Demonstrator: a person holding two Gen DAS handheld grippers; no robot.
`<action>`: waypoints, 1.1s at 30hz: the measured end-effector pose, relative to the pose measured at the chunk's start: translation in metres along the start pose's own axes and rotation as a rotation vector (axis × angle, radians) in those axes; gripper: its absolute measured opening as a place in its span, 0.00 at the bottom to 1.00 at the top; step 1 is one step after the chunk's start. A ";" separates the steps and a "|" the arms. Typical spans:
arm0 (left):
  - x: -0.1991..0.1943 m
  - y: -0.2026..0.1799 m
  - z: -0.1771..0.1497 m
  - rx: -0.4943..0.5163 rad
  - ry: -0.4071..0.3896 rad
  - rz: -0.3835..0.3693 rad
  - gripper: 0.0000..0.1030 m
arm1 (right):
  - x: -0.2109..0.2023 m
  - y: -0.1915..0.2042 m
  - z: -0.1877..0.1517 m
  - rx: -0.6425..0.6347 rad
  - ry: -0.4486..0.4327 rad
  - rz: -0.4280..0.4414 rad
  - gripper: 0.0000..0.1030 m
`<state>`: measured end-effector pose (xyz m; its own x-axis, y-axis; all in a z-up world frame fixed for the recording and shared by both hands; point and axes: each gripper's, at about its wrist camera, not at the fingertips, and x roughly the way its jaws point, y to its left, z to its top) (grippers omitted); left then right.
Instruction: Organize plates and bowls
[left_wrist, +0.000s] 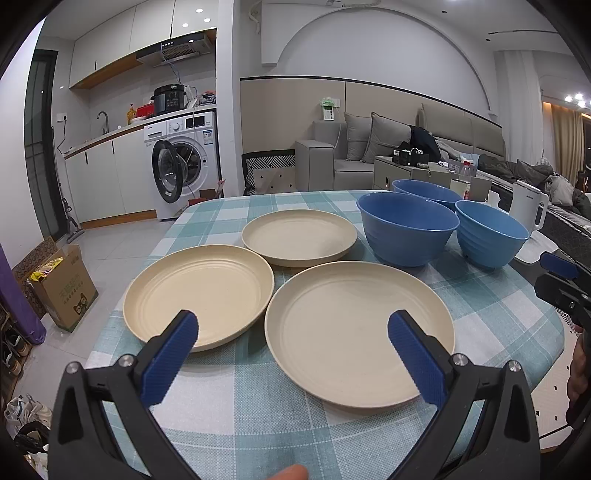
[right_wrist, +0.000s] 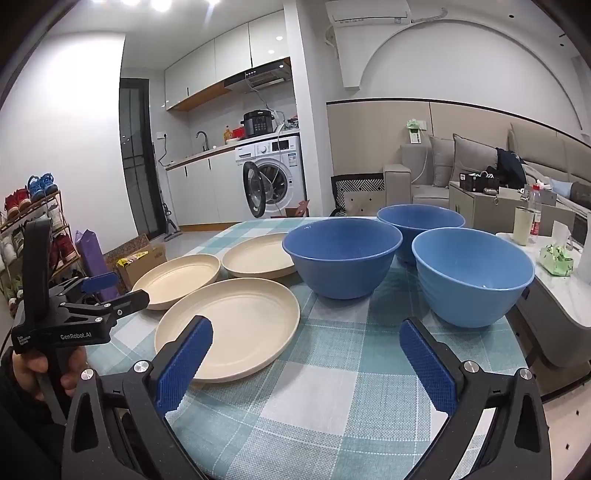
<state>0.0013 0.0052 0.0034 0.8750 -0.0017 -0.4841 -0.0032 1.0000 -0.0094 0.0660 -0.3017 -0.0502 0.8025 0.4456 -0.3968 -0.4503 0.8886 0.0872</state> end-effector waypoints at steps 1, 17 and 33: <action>0.000 0.000 0.000 0.001 0.000 0.000 1.00 | 0.000 0.000 0.000 0.000 -0.001 0.001 1.00; 0.000 -0.001 0.000 0.003 0.000 0.002 1.00 | 0.007 0.002 -0.007 -0.003 0.007 0.012 1.00; -0.001 0.001 0.002 0.003 -0.003 0.007 1.00 | 0.008 0.005 -0.008 -0.006 0.009 0.017 1.00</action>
<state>0.0012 0.0066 0.0056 0.8762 0.0053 -0.4819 -0.0081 1.0000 -0.0038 0.0671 -0.2942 -0.0605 0.7915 0.4593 -0.4033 -0.4658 0.8804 0.0886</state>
